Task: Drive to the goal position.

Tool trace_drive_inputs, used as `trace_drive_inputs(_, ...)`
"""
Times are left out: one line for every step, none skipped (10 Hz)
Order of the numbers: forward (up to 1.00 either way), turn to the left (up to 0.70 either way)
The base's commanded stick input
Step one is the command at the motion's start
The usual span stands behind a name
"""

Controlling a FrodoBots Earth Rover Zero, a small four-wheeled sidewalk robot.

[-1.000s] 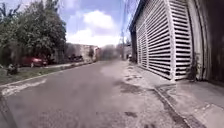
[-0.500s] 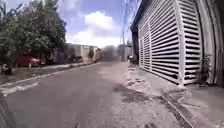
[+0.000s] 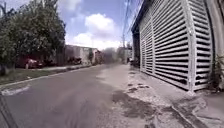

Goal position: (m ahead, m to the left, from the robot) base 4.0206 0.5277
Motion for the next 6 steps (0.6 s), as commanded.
trace_drive_inputs(0.7, 0.0)
trace_drive_inputs(0.7, 0.0)
trace_drive_inputs(0.7, 0.0)
trace_drive_inputs(0.7, 0.0)
trace_drive_inputs(0.7, -0.01)
trace_drive_inputs(0.7, -0.06)
